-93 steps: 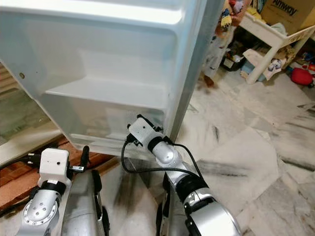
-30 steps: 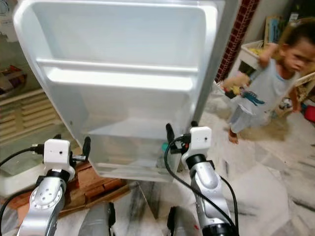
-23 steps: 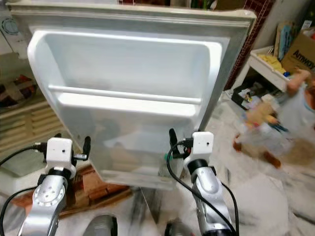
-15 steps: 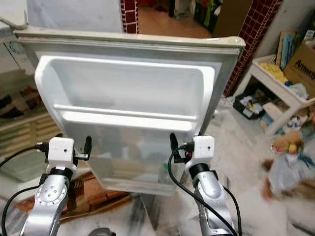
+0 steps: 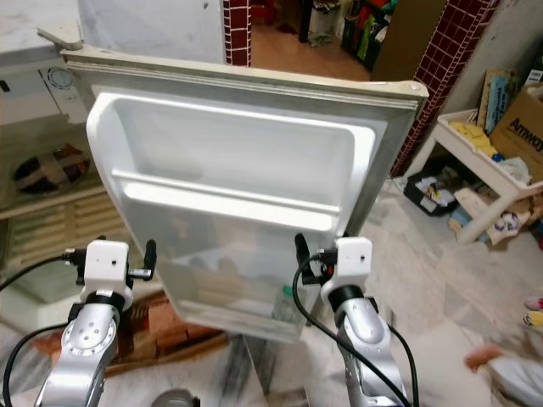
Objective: Restocking fridge
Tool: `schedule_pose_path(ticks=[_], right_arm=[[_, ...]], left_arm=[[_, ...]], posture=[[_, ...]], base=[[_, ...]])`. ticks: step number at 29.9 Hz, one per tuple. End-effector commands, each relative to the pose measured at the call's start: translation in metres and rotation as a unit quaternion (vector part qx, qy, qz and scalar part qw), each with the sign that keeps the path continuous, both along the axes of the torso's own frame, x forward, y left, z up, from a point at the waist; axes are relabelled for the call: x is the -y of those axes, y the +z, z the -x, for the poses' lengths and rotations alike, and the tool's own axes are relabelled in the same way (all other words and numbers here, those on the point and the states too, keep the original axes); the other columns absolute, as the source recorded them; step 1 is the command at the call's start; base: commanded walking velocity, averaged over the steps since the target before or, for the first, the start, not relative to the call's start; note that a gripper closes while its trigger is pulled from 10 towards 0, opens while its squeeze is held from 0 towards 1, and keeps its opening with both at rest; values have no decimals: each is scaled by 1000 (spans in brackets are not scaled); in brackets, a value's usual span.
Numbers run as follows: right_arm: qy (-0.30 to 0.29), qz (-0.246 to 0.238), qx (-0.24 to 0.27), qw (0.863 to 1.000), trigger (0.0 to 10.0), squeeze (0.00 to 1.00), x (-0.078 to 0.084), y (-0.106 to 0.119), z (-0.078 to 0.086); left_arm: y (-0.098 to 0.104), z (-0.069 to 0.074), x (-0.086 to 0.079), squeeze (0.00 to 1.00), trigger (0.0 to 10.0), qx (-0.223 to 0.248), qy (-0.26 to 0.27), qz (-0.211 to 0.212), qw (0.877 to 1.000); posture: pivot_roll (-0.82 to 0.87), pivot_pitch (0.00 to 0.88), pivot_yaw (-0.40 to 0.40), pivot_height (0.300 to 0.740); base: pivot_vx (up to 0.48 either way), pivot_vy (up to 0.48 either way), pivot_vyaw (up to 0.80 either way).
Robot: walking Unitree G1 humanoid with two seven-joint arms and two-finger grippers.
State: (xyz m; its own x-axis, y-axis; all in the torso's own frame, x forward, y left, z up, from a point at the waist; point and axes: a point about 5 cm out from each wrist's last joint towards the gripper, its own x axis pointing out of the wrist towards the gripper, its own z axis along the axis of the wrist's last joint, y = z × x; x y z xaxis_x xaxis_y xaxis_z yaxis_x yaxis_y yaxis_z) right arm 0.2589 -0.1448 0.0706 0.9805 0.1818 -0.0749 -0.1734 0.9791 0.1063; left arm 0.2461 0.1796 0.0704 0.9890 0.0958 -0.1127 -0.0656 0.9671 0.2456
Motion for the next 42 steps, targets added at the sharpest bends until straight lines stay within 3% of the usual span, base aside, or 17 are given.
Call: schedule_pose_path(ticks=[1,8,22,32,37,42], right_arm=[[19,-3,11,1000,10000,0,-8,6,-3],[22,3,13,1000,10000,0,-6,9,-8],[19,2,6,1000,10000,0,-4,7,-9],[-7,-1,5,1000,10000,0,9,6,-13],[15,-3,-5,1000,10000,0,9,2,-11],[84,-49,-13,995,10000,0,3,6,-11]], left_arm=[[-3,2,0,0,10000,-10,-3,-3,1000],[-3,2,2,0,10000,-11,-9,-7,1000],[-3,1,1,0,10000,-12,-11,-13,1000],[-5,5,0,0,10000,-12,-16,-15,1000],[-9,9,2,0,10000,-23,-30,-15,999],[-11,11,2,0,10000,-26,-22,-15,999]], posture=[[103,0,-28,740],[102,0,-25,740],[102,0,-24,740],[108,0,-28,740],[108,0,-29,740],[109,0,-30,740]], base=[[-337,0,0],[-291,0,0],[0,0,0],[0,0,0],[0,0,0],[0,-154,0]])
